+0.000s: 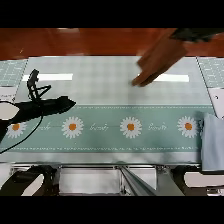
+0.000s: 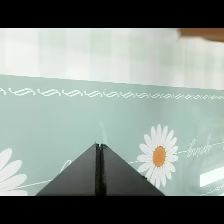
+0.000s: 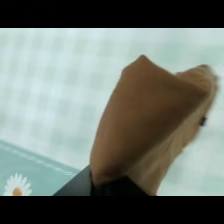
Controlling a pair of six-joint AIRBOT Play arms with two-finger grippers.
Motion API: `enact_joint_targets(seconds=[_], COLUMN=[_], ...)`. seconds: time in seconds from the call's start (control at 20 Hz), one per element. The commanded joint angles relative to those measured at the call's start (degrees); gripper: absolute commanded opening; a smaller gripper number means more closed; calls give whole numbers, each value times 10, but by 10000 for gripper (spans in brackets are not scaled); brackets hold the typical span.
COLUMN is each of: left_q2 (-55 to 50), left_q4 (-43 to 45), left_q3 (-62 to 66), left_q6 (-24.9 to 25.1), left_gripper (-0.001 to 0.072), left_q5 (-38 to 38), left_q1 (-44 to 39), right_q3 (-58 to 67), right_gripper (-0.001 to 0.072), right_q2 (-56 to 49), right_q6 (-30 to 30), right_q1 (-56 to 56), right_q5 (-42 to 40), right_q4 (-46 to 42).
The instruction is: Fold the shirts.
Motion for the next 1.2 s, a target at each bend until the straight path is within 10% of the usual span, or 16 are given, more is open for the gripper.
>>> enact_joint_targets(seconds=[0.0, 0.6, 1.1, 1.15], left_q2=[1, 0, -1, -1], left_q4=[-9, -9, -9, -9], left_q3=[10, 78, 78, 78], left_q6=[1, 46, 101, 106], left_gripper=[25, 25, 25, 25], left_q5=[1, -7, 56, 52], left_q1=[4, 54, 54, 54], right_q3=[23, -108, -543, -563], right_gripper=[24, 23, 28, 163], right_q2=[45, 163, 395, 405], right_q6=[37, 98, 59, 63], right_q1=[-123, -517, -690, -690], right_q5=[59, 194, 195, 195], right_q4=[-18, -33, -346, -388])
